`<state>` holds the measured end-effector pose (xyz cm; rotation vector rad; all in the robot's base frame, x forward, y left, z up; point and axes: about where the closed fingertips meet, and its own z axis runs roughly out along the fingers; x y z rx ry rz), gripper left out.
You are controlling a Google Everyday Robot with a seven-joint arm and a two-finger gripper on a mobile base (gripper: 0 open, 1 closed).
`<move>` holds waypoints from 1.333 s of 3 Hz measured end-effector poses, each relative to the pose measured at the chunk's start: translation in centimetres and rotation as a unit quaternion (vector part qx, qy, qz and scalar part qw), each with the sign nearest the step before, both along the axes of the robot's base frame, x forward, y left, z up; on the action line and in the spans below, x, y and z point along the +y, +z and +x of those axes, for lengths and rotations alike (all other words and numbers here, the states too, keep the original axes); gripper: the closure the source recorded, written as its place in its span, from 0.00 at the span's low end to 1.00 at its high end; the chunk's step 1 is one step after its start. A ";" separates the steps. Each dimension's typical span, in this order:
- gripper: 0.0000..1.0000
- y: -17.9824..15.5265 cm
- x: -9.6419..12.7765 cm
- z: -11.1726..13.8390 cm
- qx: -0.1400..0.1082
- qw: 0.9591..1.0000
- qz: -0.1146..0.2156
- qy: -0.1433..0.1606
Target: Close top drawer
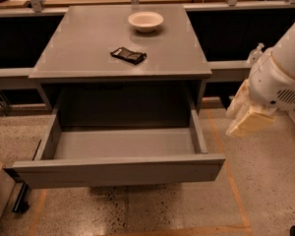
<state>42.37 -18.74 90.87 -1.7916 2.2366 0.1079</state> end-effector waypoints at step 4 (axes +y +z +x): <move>1.00 -10.8 2.4 -0.9 0.064 0.997 0.014 0.043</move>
Offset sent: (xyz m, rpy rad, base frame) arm -0.0112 0.0118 -0.0454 -0.0009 0.0732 0.0413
